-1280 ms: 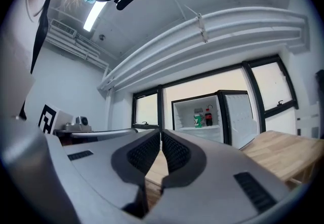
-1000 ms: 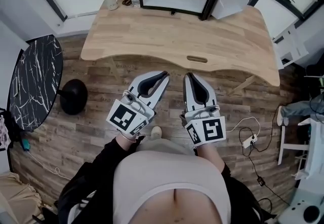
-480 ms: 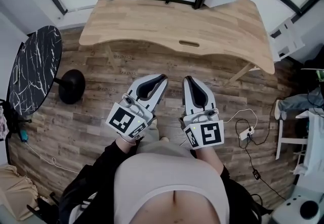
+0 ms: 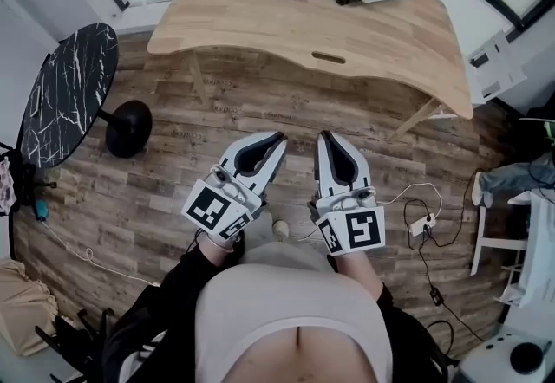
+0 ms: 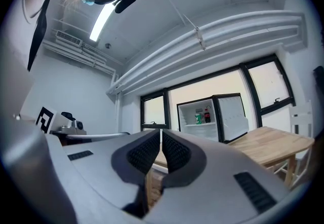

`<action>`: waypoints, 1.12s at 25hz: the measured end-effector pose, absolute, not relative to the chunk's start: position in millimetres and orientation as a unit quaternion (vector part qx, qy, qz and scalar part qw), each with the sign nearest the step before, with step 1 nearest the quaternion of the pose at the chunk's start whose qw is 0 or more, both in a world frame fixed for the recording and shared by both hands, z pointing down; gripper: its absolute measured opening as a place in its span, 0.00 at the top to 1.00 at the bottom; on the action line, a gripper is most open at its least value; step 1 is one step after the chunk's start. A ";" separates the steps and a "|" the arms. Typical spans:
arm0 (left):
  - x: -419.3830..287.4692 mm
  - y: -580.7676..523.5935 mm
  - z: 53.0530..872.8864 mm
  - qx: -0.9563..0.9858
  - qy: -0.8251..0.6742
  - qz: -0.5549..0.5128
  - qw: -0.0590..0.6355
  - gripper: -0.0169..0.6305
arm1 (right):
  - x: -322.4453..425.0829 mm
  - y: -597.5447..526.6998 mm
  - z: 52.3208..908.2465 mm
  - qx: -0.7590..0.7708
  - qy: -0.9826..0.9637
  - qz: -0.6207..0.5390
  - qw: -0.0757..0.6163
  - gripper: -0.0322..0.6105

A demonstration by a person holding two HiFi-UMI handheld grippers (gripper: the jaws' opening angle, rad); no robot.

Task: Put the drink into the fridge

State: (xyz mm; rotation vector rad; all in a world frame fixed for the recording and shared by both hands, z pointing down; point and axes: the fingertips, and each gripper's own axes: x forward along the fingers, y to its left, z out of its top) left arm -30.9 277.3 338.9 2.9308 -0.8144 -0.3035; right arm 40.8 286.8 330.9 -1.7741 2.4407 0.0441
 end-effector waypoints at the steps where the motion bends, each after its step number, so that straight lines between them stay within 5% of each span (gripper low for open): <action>1: -33.4 278.3 338.5 0.958 -0.267 -0.099 0.042 0.93 | 38.3 289.2 330.1 -0.586 0.808 0.017 0.061 0.90; 28: -61.5 254.7 326.7 0.962 -0.246 -0.107 0.040 0.93 | -0.8 268.4 320.2 -0.583 0.810 0.027 0.060 0.90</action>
